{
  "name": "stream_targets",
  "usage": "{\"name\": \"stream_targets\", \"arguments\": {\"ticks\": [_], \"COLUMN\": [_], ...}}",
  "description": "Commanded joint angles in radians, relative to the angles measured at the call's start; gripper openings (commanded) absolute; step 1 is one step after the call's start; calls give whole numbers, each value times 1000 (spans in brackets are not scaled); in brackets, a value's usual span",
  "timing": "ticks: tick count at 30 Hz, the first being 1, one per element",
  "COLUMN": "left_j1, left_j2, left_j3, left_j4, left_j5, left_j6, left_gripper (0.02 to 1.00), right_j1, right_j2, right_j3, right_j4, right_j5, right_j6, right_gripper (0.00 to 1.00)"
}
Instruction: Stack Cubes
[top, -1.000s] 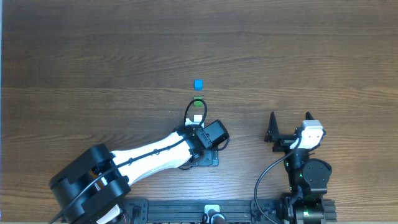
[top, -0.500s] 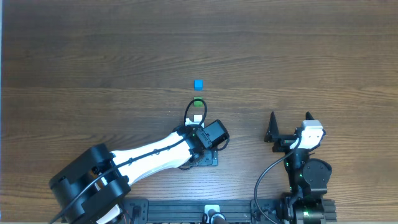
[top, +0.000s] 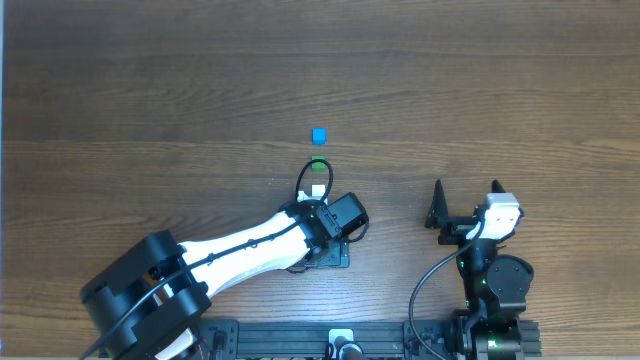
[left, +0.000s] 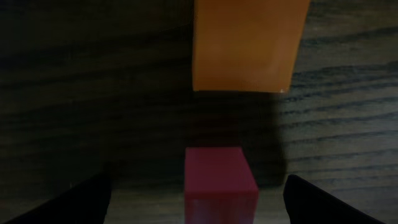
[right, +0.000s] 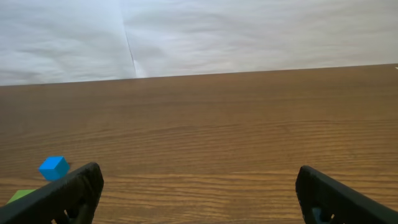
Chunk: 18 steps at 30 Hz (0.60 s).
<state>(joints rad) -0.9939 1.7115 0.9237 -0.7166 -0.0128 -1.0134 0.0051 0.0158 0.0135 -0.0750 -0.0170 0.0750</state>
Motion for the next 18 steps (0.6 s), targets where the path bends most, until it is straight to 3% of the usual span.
{"name": "stream_targets", "arguments": {"ticks": [1, 12, 18], "left_j1": [-3, -3, -3], "left_j2": [13, 13, 13], "left_j3": [17, 17, 17], "left_j4": [-2, -1, -1], "left_j5": [-19, -19, -23], "left_j6": [12, 12, 11], "left_gripper": [886, 847, 755], "right_j1": [-5, -5, -5], "right_j2": [-10, -10, -10], "right_j3": [-8, -8, -8], "right_j4": [0, 1, 1], "right_j5": [5, 5, 5], "right_j6": [-2, -2, -2], "right_gripper": [993, 991, 993]}}
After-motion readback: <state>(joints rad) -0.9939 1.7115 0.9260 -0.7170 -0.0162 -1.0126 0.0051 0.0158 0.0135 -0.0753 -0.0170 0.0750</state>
